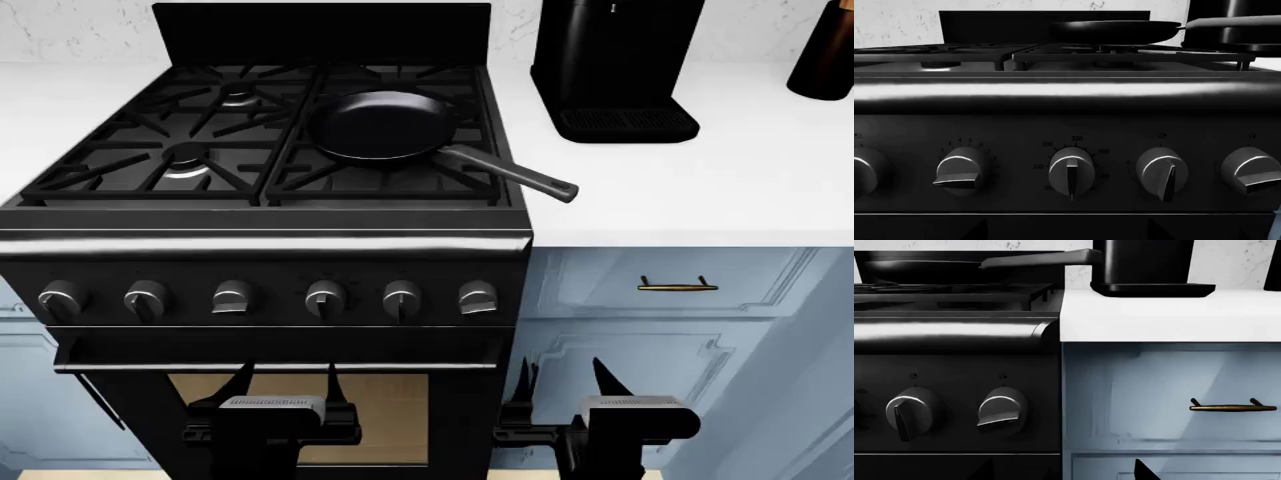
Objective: Turn off the front right burner of the stove.
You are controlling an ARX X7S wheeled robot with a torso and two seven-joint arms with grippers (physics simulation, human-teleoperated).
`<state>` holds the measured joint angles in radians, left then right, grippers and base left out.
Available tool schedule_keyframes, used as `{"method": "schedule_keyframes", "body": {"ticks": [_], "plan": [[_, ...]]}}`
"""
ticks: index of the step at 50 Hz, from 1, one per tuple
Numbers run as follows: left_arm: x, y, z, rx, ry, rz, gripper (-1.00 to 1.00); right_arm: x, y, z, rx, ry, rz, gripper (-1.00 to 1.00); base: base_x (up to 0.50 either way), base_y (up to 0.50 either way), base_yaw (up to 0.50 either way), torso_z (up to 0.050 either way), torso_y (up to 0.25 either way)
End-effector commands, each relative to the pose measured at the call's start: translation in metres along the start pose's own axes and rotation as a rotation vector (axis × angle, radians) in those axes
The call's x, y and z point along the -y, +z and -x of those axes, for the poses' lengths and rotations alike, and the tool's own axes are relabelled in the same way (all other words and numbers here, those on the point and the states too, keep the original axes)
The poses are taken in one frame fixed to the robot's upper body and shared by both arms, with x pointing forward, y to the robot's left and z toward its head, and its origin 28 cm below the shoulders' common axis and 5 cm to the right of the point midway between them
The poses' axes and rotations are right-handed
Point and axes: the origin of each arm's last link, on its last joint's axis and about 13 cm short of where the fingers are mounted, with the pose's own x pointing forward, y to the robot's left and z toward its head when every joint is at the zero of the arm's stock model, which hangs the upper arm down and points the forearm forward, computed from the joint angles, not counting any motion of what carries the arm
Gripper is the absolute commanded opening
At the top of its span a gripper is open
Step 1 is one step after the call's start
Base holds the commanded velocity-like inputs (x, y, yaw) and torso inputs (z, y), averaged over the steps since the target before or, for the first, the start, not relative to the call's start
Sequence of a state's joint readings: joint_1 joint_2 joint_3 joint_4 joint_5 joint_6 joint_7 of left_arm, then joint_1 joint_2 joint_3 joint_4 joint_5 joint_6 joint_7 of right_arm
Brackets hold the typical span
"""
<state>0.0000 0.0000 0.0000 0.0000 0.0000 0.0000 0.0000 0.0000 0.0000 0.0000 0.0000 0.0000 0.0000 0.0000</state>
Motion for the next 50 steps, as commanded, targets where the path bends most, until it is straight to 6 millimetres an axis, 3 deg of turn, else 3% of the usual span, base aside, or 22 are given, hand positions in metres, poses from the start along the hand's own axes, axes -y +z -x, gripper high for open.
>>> {"method": "schedule_keyframes", "body": {"ticks": [1,11,13,40,50], "plan": [[0.000,-0.001,0.000,-0.001,-0.002,-0.002,1.00,-0.001,0.000,0.002,-0.013,-0.015,0.015,1.00,0.00,0.00,0.00,0.000,0.000],[-0.004,-0.004,-0.011,-0.004,0.014,0.007,1.00,0.000,0.006,-0.007,-0.056,-0.069,-0.072,1.00,0.00,0.00,0.00,0.000,0.000],[-0.003,-0.003,-0.012,0.000,0.012,0.009,1.00,0.000,0.006,-0.009,-0.018,-0.057,0.033,1.00,0.00,0.00,0.00,0.000,0.000],[-0.005,0.001,-0.009,0.016,0.023,0.016,1.00,-0.001,0.010,-0.011,-0.010,-0.037,0.025,1.00,0.00,0.00,0.00,0.000,0.000],[-0.006,0.001,-0.010,0.017,0.025,0.020,1.00,-0.002,0.010,-0.010,-0.015,-0.037,0.022,1.00,0.00,0.33,0.00,0.000,0.000]]}}
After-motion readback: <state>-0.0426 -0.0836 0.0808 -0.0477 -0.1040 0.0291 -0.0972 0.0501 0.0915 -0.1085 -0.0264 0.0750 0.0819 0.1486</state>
